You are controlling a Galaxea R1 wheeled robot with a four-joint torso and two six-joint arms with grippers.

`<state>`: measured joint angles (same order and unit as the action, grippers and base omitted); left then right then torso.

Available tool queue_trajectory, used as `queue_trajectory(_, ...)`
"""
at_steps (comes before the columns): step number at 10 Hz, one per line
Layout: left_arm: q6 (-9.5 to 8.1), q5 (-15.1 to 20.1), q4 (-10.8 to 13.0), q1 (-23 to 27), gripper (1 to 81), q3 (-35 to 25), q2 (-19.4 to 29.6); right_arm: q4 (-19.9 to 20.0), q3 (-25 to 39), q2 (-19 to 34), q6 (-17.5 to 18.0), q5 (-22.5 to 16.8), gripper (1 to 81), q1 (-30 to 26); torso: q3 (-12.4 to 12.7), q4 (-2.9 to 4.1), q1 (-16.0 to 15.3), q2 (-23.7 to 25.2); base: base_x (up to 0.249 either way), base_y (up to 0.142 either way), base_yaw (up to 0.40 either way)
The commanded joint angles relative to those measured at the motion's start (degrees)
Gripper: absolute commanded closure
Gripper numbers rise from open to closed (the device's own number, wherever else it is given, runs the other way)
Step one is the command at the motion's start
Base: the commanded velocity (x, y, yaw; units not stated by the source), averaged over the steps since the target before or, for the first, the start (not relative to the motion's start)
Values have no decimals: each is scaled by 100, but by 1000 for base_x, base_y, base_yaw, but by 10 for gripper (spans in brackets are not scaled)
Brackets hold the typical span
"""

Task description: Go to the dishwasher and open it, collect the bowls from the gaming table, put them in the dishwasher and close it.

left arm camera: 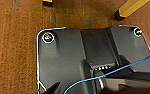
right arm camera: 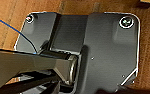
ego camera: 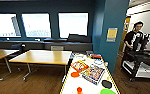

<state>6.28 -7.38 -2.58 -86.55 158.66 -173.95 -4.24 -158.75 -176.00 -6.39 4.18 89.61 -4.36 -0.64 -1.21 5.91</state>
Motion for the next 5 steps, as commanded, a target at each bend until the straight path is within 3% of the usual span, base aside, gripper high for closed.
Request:
queue_trajectory(1,40,263,-23,301,10,7,18,20,11,36,-3,-278,10,-281,0,0,0,0,116,0,0)
queue_trajectory(4,40,263,-32,301,10,7,18,3,20,36,-12,-286,10,-290,0,0,0,0,114,0,0)
queue_trajectory(5,31,263,-32,301,10,7,9,-6,20,35,-20,-295,10,-290,0,0,-2,0,0,0,0)
